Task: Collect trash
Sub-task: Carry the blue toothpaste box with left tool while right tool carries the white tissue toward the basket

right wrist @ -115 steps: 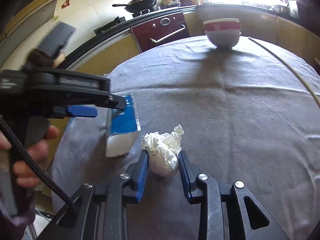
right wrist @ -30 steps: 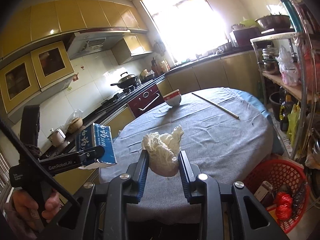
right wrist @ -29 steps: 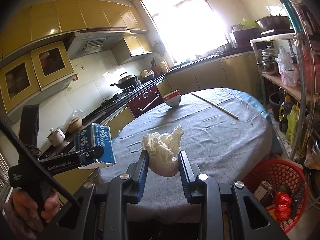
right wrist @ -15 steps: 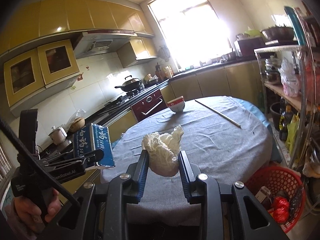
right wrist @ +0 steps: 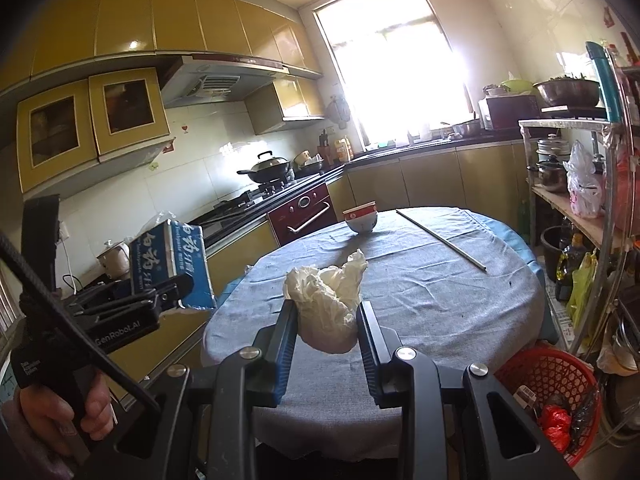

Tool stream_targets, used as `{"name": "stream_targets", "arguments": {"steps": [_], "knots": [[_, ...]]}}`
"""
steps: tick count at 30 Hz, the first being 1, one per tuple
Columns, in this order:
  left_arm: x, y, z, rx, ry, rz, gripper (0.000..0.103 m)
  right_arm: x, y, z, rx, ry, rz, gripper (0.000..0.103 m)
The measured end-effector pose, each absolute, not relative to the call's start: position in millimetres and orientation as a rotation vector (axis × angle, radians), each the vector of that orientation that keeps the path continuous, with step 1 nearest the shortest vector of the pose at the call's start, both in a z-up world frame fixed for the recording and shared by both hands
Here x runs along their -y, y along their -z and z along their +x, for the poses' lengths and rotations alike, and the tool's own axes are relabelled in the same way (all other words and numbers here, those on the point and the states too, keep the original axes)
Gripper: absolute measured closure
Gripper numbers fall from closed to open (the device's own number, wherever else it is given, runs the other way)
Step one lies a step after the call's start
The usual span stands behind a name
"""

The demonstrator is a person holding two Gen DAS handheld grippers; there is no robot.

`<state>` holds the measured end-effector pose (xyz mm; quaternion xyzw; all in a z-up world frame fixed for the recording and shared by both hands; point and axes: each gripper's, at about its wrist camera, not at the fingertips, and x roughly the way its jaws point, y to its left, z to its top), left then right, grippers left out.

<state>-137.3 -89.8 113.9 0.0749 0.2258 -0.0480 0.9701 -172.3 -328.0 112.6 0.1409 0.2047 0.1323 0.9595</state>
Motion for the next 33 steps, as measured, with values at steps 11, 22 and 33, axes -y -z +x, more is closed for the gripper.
{"name": "stream_targets", "arguments": {"steps": [11, 22, 33], "knots": [[84, -116, -145, -0.423, 0.059, 0.141, 0.044, 310, -115, -174, -0.405, -0.293, 0.223, 0.071], [99, -117, -151, -0.398, 0.058, 0.181, 0.044, 320, -111, -182, -0.395, -0.289, 0.234, 0.071], [123, -116, -154, -0.388, 0.072, 0.219, 0.044, 336, -106, -192, -0.388, -0.279, 0.267, 0.071]]}}
